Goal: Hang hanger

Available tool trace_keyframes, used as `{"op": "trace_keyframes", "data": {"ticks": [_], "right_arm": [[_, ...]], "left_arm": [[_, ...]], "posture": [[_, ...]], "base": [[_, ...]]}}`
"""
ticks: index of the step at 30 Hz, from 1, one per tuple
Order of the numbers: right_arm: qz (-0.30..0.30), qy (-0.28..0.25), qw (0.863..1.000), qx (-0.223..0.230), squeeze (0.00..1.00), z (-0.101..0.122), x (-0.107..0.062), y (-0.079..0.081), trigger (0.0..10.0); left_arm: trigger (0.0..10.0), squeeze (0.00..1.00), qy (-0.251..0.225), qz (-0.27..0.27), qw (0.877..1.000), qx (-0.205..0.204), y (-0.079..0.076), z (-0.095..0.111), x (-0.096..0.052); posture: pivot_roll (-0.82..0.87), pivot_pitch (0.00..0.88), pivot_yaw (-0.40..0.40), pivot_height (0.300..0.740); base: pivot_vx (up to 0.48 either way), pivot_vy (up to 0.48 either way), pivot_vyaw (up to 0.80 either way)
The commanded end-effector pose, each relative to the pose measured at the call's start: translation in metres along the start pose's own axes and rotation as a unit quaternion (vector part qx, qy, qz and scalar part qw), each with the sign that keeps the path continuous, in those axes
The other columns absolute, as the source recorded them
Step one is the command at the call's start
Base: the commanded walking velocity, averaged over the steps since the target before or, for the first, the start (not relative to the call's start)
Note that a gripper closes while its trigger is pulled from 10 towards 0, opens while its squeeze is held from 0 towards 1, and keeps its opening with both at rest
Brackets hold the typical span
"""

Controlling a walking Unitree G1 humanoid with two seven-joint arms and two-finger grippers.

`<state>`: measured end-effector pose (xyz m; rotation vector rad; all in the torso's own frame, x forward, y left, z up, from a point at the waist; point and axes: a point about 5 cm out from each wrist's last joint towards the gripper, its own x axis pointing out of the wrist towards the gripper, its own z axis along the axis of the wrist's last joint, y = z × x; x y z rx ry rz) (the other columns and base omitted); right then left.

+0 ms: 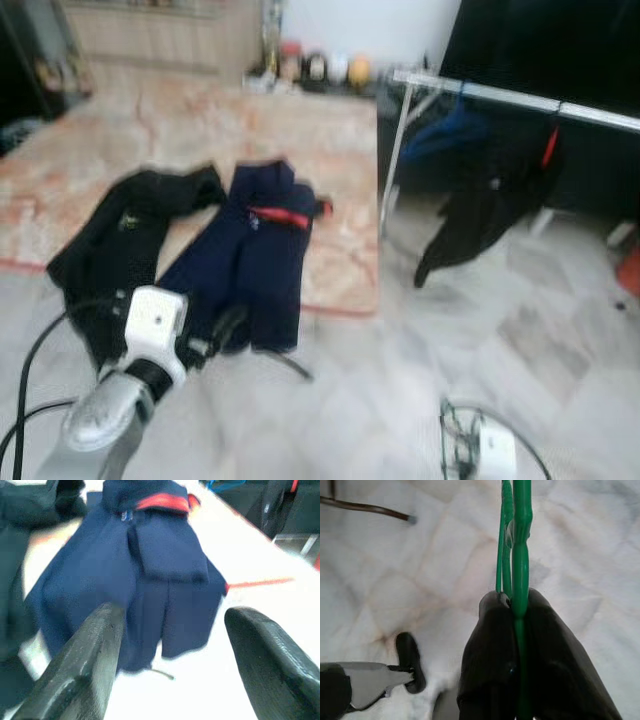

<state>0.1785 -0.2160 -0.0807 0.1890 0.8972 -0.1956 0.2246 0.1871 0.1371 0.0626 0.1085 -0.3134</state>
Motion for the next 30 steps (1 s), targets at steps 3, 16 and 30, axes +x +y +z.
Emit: {"op": "trace_keyframes", "data": {"ticks": [3,16,30], "right_arm": [[-0.004,0.006,1.000,-0.001,0.00,-0.005,-0.001,-0.003,10.0],[-0.010,0.000,1.000,0.005,0.00,-0.003,-0.001,-0.002,10.0],[0.017,-0.017,0.964,-0.266,0.00,0.015,0.001,0.000,10.0]], "left_arm": [[10.0,0.00,0.031,0.035,0.999,-0.004,0.011,-0.021,-0.003],[10.0,0.00,0.223,0.120,0.966,-0.055,0.040,-0.143,-0.014],[10.0,0.00,0.180,0.052,0.982,0.019,0.037,-0.129,0.008]], "posture": [[0.24,0.000,-0.058,0.740],[0.21,0.000,-0.052,0.740],[0.18,0.000,-0.053,0.740]], "base": [[0.000,0.000,0.00],[0.000,0.000,0.00],[0.000,0.000,0.00]]}}
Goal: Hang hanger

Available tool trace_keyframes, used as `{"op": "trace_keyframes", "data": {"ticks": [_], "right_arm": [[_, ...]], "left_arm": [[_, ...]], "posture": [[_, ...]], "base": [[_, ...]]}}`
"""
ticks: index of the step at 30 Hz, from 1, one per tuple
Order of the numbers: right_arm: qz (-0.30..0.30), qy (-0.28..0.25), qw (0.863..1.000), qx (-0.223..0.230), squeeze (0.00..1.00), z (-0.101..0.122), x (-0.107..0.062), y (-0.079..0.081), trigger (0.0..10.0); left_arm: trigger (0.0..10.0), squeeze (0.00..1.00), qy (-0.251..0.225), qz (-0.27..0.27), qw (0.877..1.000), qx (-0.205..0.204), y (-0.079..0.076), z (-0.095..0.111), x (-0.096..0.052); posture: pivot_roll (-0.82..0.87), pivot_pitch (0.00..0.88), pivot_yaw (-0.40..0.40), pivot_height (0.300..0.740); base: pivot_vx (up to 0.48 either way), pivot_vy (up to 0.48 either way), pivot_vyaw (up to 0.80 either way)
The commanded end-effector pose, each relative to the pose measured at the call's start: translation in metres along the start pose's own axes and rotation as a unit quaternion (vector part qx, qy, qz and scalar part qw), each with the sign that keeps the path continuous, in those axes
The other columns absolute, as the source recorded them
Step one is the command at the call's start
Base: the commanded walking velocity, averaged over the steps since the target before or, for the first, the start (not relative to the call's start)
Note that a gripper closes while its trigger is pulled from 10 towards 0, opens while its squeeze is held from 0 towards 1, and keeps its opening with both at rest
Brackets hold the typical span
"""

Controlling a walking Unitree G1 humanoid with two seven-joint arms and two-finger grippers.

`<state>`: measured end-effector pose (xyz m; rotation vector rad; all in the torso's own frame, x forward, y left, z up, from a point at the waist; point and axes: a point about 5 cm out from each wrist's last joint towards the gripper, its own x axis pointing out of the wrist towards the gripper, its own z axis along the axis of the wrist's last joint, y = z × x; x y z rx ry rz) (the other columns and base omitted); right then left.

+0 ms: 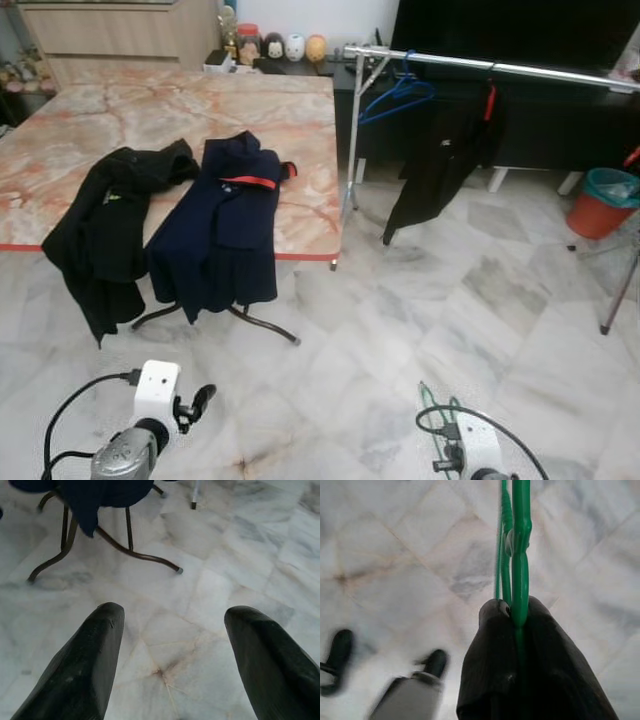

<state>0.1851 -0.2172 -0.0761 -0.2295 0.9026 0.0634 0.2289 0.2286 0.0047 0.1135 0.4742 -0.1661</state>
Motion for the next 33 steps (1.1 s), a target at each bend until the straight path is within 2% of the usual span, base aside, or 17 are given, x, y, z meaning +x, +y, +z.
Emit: {"op": "trace_keyframes", "data": {"ticks": [1,2,3,5,8,9,12,14,15,17,19,20,22,23,28,30,33], "right_arm": [[-0.012,-0.008,0.998,-0.055,0.00,0.007,0.001,-0.005,10.0],[-0.020,-0.056,0.993,-0.104,0.00,0.042,0.002,-0.029,10.0],[-0.020,-0.056,0.993,-0.104,0.00,0.042,0.002,-0.029,10.0],[-0.001,-0.113,0.977,-0.180,0.00,0.078,-0.001,-0.046,10.0],[0.030,-0.149,0.965,-0.215,0.00,0.102,-0.004,-0.048,10.0],[0.036,-0.174,0.953,-0.244,0.00,0.116,-0.007,-0.050,10.0],[0.061,-0.201,0.950,-0.229,0.00,0.133,-0.010,-0.049,10.0],[0.106,-0.211,0.948,-0.214,0.00,0.138,-0.011,-0.043,10.0],[0.182,-0.207,0.936,-0.222,0.00,0.139,-0.013,-0.033,10.0],[0.235,-0.196,0.921,-0.242,0.00,0.138,-0.015,-0.026,10.0],[0.268,-0.156,0.909,-0.278,0.00,0.133,-0.015,-0.023,10.0],[0.269,-0.144,0.909,-0.285,0.00,0.132,-0.015,-0.024,10.0],[0.296,-0.125,0.891,-0.321,0.00,0.130,-0.016,-0.020,10.0],[0.348,-0.115,0.863,-0.349,0.00,0.126,-0.021,-0.015,10.0],[0.410,-0.114,0.829,-0.363,0.00,0.130,-0.030,-0.009,10.0],[0.448,-0.111,0.802,-0.379,0.00,0.130,-0.036,-0.006,10.0],[0.469,-0.119,0.785,-0.386,0.00,0.136,-0.039,0.003,10.0]], "left_arm": [[10.0,0.00,-0.009,-0.013,0.999,0.034,0.002,0.007,0.000],[10.0,0.00,-0.017,-0.019,0.999,0.046,0.003,0.012,0.000],[10.0,0.00,-0.017,-0.019,0.999,0.046,0.003,0.012,0.000],[10.0,0.00,-0.035,-0.039,0.996,0.072,0.003,0.024,0.000],[10.0,0.00,-0.053,-0.051,0.993,0.090,0.001,0.035,0.000],[10.0,0.00,-0.064,-0.056,0.992,0.096,-0.001,0.042,0.001],[10.0,0.00,-0.080,-0.073,0.988,0.112,-0.005,0.051,0.001],[10.0,0.00,-0.088,-0.087,0.985,0.119,-0.008,0.056,0.001],[10.0,0.00,-0.098,-0.108,0.981,0.127,-0.013,0.064,-0.001],[10.0,0.00,-0.106,-0.127,0.978,0.130,-0.017,0.069,-0.002],[10.0,0.00,-0.115,-0.182,0.966,0.144,-0.029,0.077,-0.008],[10.0,0.00,-0.116,-0.194,0.963,0.148,-0.032,0.079,-0.009],[10.0,0.00,-0.117,-0.216,0.957,0.156,-0.037,0.082,-0.012],[10.0,0.00,-0.114,-0.262,0.944,0.164,-0.048,0.085,-0.016],[10.0,0.00,-0.086,-0.365,0.907,0.192,-0.068,0.085,-0.030],[10.0,0.00,-0.077,-0.400,0.890,0.203,-0.075,0.088,-0.035],[10.0,0.00,-0.078,-0.424,0.882,0.190,-0.083,0.095,-0.033]], "posture": [[0.18,0.000,-0.055,0.740],[0.18,0.000,-0.056,0.740],[0.18,0.000,-0.056,0.740],[0.18,0.000,-0.056,0.740],[0.17,0.000,-0.053,0.740],[0.17,0.000,-0.054,0.740],[0.17,0.000,-0.056,0.740],[0.17,0.000,-0.057,0.740],[0.18,0.000,-0.060,0.740],[0.18,0.000,-0.062,0.740],[0.18,0.000,-0.067,0.740],[0.18,0.000,-0.067,0.740],[0.18,0.000,-0.069,0.740],[0.18,0.000,-0.072,0.740],[0.18,0.000,-0.080,0.740],[0.18,0.000,-0.084,0.740],[0.19,0.000,-0.092,0.740]], "base": [[0.000,0.000,0.00],[0.000,0.000,0.00],[0.000,0.000,0.00],[0.000,0.000,0.00],[0.000,0.000,0.00],[0.000,0.000,0.00],[0.000,0.000,0.00],[0.000,0.000,0.00],[0.000,0.000,0.00],[0.000,0.000,0.00],[0.000,0.000,0.00],[0.000,0.000,0.00],[0.000,0.000,0.00],[0.000,0.000,0.00],[0.000,0.000,0.00],[0.000,0.000,0.00],[0.000,0.000,0.00]]}}
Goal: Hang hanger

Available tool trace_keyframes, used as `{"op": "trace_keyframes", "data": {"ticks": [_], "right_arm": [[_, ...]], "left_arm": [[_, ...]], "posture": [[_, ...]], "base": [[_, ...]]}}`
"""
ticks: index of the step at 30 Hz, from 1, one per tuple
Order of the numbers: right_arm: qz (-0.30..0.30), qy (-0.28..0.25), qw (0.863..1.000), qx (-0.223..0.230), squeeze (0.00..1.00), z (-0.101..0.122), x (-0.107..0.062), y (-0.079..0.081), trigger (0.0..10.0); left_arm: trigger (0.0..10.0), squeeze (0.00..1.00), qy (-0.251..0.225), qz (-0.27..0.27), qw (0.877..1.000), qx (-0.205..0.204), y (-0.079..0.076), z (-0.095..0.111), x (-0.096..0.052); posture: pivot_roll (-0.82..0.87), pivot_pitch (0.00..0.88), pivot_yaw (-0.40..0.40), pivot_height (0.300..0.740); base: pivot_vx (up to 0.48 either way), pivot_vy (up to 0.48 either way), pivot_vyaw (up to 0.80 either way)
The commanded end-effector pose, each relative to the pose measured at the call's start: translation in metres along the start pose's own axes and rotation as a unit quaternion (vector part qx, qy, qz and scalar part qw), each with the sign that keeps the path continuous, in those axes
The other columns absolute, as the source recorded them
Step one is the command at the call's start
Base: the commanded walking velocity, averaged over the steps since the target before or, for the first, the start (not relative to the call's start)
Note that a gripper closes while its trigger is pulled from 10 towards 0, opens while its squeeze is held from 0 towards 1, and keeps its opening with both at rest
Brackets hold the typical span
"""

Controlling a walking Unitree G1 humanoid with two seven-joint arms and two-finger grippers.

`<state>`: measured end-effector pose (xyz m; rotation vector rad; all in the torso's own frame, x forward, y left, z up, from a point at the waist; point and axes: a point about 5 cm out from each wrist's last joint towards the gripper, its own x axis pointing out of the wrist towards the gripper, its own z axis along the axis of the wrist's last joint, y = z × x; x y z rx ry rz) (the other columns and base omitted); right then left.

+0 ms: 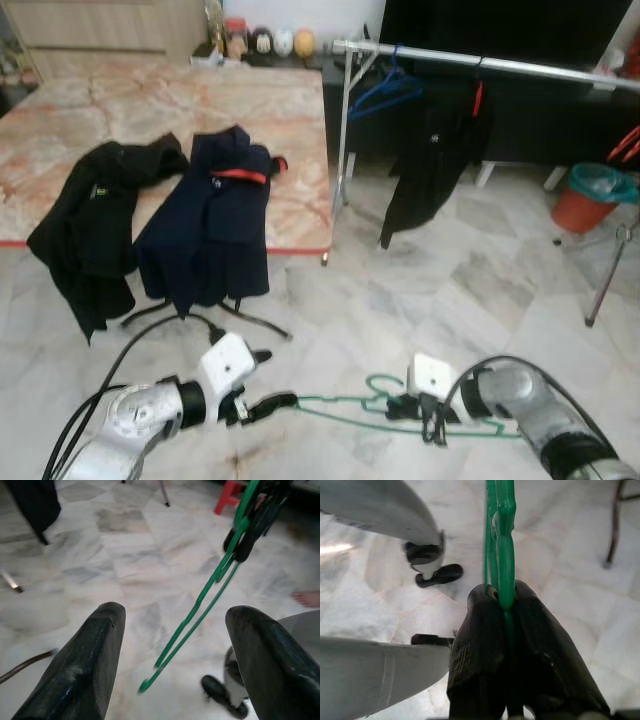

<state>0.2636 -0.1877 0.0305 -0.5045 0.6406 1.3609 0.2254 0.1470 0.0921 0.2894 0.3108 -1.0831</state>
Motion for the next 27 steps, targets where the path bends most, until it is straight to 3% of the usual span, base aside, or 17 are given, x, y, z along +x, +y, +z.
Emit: {"op": "trace_keyframes", "data": {"ticks": [1,6,15,27], "right_arm": [[0.014,-0.019,1.000,-0.014,0.00,0.012,0.003,-0.001,10.0],[0.003,-0.038,0.999,-0.038,0.00,0.035,0.021,-0.007,10.0],[0.020,-0.087,0.995,-0.049,0.00,0.068,0.045,-0.002,10.0],[0.039,-0.089,0.993,-0.068,0.00,0.081,0.050,0.001,10.0]], "left_arm": [[10.0,0.00,-0.017,-0.027,0.999,-0.005,-0.003,0.011,0.008],[10.0,0.00,-0.021,-0.042,0.999,-0.010,-0.004,0.018,0.021],[10.0,0.00,-0.017,-0.051,0.998,-0.040,-0.012,0.011,0.033],[10.0,0.00,0.044,-0.061,0.997,-0.007,-0.015,-0.001,0.035]], "posture": [[0.19,0.000,-0.094,0.740],[0.19,0.000,-0.102,0.740],[0.19,0.000,-0.098,0.740],[0.19,0.000,-0.103,0.740]], "base": [[0.000,0.000,0.00],[0.000,0.000,0.00],[0.000,0.000,0.00],[0.000,0.000,0.00]]}}
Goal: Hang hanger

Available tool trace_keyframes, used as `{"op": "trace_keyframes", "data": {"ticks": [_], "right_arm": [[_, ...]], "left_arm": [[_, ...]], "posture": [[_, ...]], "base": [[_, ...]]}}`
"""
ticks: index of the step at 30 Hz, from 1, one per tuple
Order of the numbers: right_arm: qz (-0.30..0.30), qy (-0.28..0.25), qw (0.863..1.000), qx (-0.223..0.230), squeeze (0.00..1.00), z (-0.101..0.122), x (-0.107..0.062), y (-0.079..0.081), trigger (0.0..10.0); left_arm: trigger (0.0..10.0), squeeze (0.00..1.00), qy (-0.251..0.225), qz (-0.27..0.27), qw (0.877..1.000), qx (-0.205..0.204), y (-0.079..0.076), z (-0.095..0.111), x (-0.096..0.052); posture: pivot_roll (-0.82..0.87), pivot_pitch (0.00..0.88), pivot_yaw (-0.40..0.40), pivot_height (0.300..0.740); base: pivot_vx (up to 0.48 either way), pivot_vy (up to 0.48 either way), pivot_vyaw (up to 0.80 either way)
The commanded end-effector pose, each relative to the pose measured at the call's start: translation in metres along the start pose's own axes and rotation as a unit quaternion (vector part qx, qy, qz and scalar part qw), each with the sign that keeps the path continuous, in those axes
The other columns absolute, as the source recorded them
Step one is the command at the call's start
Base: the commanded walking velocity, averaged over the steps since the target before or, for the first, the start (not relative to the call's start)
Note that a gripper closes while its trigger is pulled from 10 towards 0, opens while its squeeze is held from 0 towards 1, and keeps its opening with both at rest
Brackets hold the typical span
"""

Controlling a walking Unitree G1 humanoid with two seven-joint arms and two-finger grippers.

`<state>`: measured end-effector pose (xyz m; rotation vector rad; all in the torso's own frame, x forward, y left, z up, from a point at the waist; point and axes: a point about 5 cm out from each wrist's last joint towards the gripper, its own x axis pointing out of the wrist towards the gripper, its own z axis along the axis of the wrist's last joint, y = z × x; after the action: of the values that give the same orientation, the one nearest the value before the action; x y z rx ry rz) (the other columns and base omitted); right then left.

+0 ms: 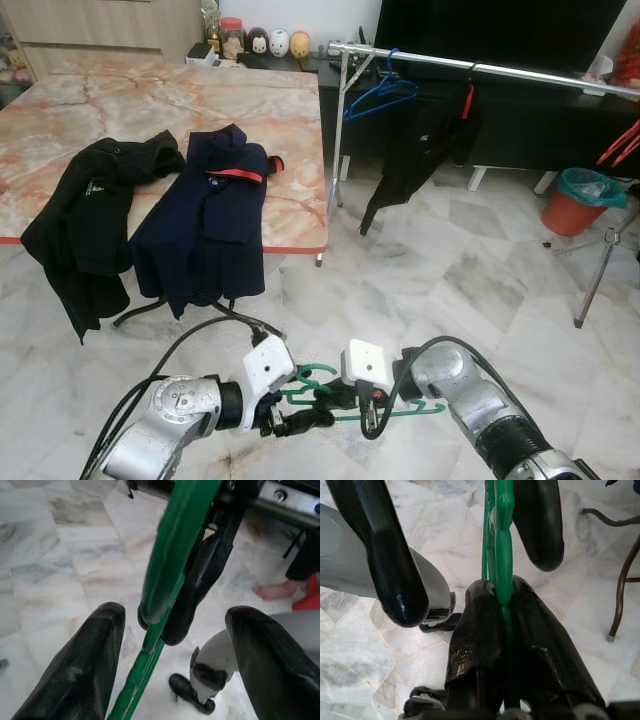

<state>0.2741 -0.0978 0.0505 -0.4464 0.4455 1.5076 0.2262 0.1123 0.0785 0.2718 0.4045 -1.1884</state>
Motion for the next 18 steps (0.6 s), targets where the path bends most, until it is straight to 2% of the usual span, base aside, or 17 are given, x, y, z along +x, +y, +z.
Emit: {"op": "trace_keyframes", "data": {"ticks": [1,10,11,12,13,14,18], "right_arm": [[-0.001,0.001,1.000,-0.012,0.00,0.0053,-0.0025,-0.0026,10.0],[-0.001,0.001,1.000,-0.009,0.00,0.0046,-0.0031,-0.0010,10.0],[0.000,0.000,1.000,-0.009,0.00,0.0051,-0.0029,-0.0010,10.0],[-0.004,0.000,1.000,-0.010,0.00,0.0055,-0.0026,-0.0018,10.0],[-0.004,0.000,1.000,-0.010,0.00,0.0055,-0.0026,-0.0018,10.0],[-0.007,0.000,1.000,-0.010,0.00,0.0057,-0.0022,-0.0023,10.0],[-0.005,-0.002,1.000,-0.007,0.00,0.0057,-0.0016,-0.0021,10.0]], "left_arm": [[10.0,0.00,0.018,0.001,1.000,0.012,0.0013,-0.0022,0.0005],[10.0,0.00,0.030,0.015,0.999,0.015,0.0058,-0.0070,-0.0025],[4.0,0.00,0.035,0.016,0.999,0.018,0.0068,-0.0080,-0.0025],[3.1,0.00,0.042,0.021,0.999,0.022,0.0083,-0.0100,-0.0021],[3.1,0.00,0.042,0.021,0.999,0.022,0.0083,-0.0100,-0.0021],[0.0,0.00,0.044,0.021,0.999,0.022,0.0086,-0.0110,-0.0020],[0.0,0.00,0.039,0.022,0.999,0.020,0.0085,-0.0098,-0.0021]], "posture": [[0.19,0.000,-0.102,0.740],[0.19,0.000,-0.102,0.740],[0.19,0.000,-0.101,0.740],[0.19,0.000,-0.100,0.740],[0.19,0.000,-0.100,0.740],[0.19,0.000,-0.098,0.740],[0.19,0.000,-0.096,0.740]], "base": [[0.000,0.000,0.00],[0.000,0.000,0.00],[0.000,0.000,0.00],[0.000,0.000,0.00],[0.000,0.000,0.00],[0.000,0.000,0.00],[0.000,0.000,0.00]]}}
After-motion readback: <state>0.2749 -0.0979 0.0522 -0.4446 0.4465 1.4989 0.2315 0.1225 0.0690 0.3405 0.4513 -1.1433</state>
